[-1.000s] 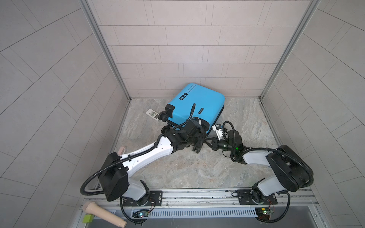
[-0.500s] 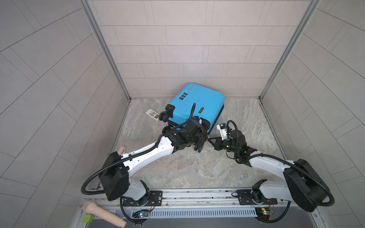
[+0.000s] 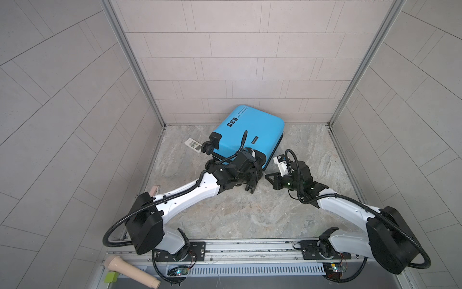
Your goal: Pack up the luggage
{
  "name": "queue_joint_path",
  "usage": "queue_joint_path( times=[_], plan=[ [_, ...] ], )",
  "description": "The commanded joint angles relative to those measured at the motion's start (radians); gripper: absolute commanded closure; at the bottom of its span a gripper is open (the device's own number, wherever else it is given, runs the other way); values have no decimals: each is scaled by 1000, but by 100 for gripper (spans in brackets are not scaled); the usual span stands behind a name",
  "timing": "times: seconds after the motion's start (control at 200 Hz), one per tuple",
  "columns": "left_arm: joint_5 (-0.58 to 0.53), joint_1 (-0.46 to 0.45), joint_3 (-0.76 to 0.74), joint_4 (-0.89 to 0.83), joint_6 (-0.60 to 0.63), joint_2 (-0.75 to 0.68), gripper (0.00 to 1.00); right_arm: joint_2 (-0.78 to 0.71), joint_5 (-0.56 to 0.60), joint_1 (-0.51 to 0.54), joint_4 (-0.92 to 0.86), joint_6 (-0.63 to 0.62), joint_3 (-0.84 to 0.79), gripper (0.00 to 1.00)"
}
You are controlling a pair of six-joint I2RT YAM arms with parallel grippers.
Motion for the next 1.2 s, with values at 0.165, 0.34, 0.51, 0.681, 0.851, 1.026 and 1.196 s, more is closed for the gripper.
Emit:
queue_joint_path(
  times=[0.165,0.34,0.51,0.681,0.851,1.026,1.196],
  plan=[
    [17,-3,3,2,-36,-35,100,59,25,-23,130,39,17,100],
    [20,-3,10,2,-36,-30,100,109,22,-24,204,80,21,98],
    [20,-4,12,1,-41,-27,100,148,26,-25,266,118,22,95],
    [23,-8,16,-2,-41,-23,100,166,43,-27,281,134,28,90],
    [21,-10,16,-6,-42,-20,100,173,58,-32,304,152,28,88],
    [19,-14,15,-9,-44,-21,100,182,30,-31,355,173,25,95],
    [16,-14,9,-9,-46,-22,100,152,7,-31,386,182,9,91]
  ],
)
